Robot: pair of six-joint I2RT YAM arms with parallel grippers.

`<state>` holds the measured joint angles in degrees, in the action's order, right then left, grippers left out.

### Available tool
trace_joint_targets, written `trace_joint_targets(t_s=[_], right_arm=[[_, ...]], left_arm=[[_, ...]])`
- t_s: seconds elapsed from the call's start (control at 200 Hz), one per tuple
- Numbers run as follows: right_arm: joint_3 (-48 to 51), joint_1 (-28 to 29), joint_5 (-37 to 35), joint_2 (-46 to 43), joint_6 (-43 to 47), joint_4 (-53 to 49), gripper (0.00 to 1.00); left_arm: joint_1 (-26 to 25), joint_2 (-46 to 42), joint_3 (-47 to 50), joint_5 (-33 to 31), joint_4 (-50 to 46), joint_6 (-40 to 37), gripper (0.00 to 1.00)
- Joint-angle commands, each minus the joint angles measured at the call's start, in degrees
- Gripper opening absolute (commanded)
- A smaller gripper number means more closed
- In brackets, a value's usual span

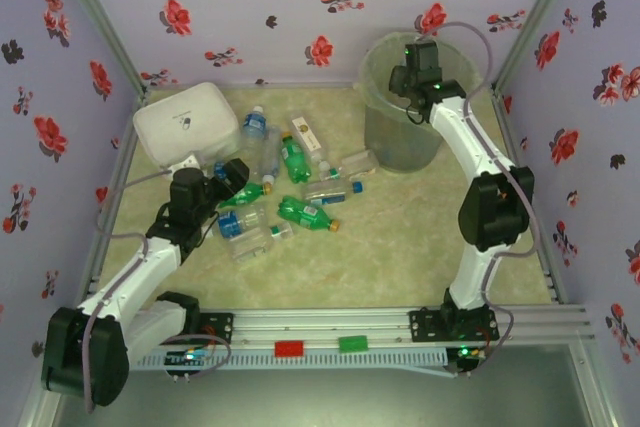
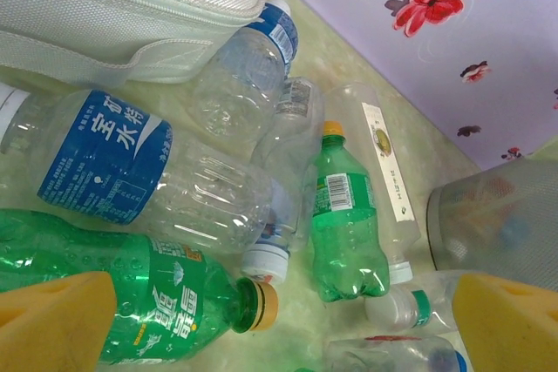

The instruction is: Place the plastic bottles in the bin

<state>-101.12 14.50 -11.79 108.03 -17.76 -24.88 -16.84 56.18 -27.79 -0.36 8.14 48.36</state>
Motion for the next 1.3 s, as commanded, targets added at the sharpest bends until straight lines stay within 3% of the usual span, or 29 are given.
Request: trace_joint_targets(t_s=[0.0, 0.17, 0.36, 0.555, 0.69, 0.955, 1.15, 1.295], right_arm=[[-2.2, -0.6, 0.4, 0.9, -1.1, -0.3, 0.47], [-2.6, -0.6, 0.2, -0.6, -1.4, 0.4, 0.69], [-2.0, -0.6, 0.6, -6.3, -0.5, 1.8, 0.85], [5.2, 0.8, 5.9, -16.1, -1.1, 8.1, 0.90], [11.7, 4.1, 12.3, -22.2, 0.1, 12.3, 0.99], [23.2, 15.6, 17.6, -27.2, 6.1, 11.4, 1.00], [31.9, 20.8, 23.4, -26.3, 4.1, 12.0, 0.99], [31.3, 24.7, 26.4, -22.2, 7.7, 3.4, 1.00]], left_arm=[[0.3, 0.0, -0.1, 0.6, -0.5, 0.1, 1.00], [0.3, -0.3, -0.3, 0.6, -1.4, 0.0, 1.00], [0.2, 0.6, -1.1, 0.6, -0.9, 0.1, 1.00], [-0.1, 2.8, -2.3, 0.6, 0.5, -0.1, 1.00], [-0.3, 5.0, -3.6, 0.6, 1.0, -0.2, 1.00], [-0.4, 7.7, -5.3, 0.6, 2.2, -0.1, 1.00], [-0.3, 7.6, -5.0, 0.3, 2.5, 0.0, 1.00], [-0.3, 8.5, -5.2, 0.4, 2.8, 0.2, 1.00]])
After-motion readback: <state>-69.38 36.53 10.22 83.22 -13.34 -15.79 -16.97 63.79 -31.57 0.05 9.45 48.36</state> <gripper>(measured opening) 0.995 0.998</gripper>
